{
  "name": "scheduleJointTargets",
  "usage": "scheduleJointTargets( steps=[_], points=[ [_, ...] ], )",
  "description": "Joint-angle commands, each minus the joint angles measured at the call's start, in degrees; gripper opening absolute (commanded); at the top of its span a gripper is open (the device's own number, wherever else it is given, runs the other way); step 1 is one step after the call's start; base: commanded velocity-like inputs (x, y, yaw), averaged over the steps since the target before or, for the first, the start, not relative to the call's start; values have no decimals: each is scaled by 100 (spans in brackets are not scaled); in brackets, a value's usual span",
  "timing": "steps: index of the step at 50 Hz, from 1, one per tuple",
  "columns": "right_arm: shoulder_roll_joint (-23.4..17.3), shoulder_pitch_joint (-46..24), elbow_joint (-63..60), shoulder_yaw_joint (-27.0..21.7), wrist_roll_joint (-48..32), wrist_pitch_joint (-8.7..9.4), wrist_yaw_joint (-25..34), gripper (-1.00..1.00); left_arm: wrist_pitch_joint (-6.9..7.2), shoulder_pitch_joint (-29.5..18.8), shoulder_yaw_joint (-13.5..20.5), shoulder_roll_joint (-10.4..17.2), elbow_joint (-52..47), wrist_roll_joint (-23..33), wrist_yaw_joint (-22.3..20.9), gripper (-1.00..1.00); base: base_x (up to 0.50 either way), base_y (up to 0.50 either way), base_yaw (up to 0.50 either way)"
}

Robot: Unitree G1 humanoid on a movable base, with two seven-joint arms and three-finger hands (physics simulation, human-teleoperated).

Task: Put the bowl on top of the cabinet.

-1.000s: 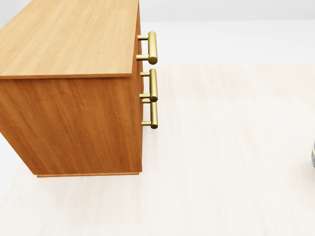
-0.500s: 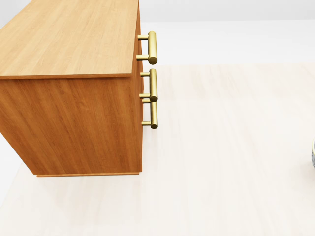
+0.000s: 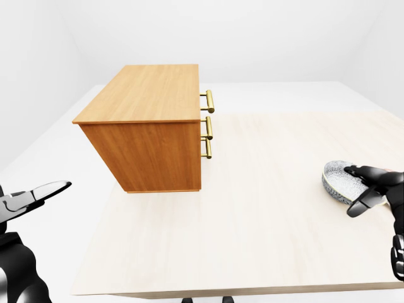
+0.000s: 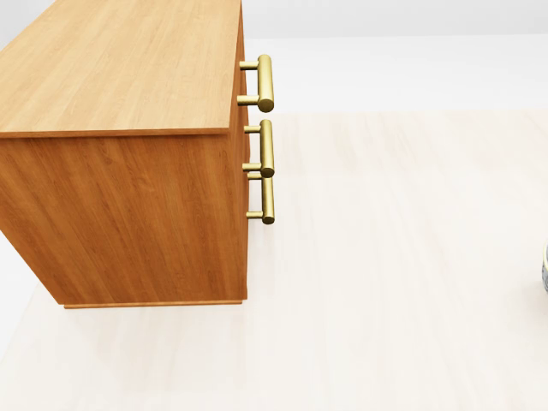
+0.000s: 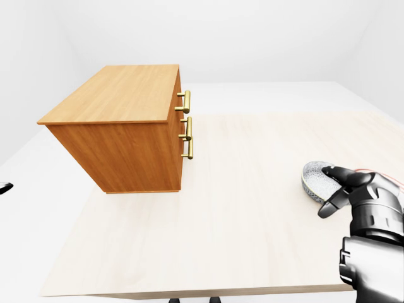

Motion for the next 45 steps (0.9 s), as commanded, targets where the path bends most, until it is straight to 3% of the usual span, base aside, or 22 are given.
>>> scheduleJointTargets(
  steps=[1, 29, 45],
  points=[
    [51, 36, 48, 7, 50, 0, -68, 100, 0, 11, -3, -11, 2, 5, -12, 100, 0, 0, 0],
    [137, 186, 138, 23, 198, 0, -190, 100, 0, -15, -13, -1, -55, 1, 4, 100, 0, 0, 0],
    [273, 205, 286, 56, 265, 0, -541, 100, 0, 16, -50, -43, -15, 43, -22, 100, 0, 0, 0]
  ],
)
